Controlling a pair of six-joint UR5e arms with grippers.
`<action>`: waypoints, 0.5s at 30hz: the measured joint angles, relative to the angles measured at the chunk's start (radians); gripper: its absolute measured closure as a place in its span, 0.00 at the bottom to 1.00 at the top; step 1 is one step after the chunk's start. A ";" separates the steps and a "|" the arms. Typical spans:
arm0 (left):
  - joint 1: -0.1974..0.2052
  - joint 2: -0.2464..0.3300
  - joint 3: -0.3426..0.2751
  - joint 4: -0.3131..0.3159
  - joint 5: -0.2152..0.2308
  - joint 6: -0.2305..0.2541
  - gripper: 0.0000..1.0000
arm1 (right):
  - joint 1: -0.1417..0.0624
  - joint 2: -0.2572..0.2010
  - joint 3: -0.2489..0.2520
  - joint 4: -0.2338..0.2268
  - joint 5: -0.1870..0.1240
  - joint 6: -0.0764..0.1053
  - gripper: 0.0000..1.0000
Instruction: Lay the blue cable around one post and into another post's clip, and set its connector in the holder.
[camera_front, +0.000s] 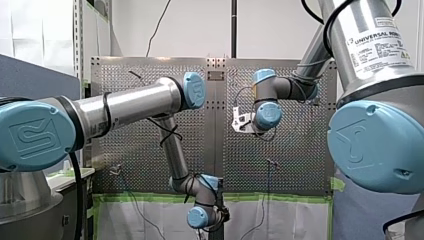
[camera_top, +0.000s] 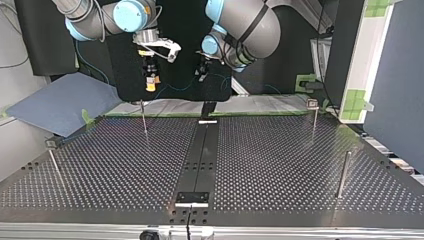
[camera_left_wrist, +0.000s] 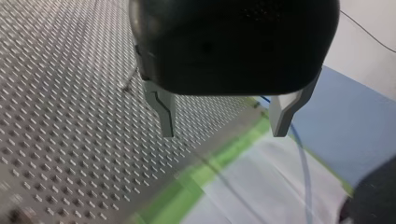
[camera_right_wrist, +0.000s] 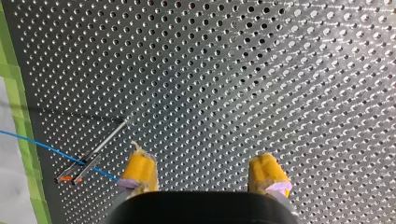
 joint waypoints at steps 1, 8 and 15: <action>-0.002 -0.009 0.009 -0.009 0.000 0.000 0.00 | 0.000 0.000 0.000 0.000 0.000 0.000 0.00; -0.011 -0.079 0.070 -0.072 -0.002 -0.006 0.00 | 0.000 0.000 0.000 -0.003 -0.008 0.000 0.00; -0.038 -0.141 0.123 -0.097 0.036 -0.051 0.00 | 0.000 0.000 0.000 -0.006 -0.016 0.000 0.00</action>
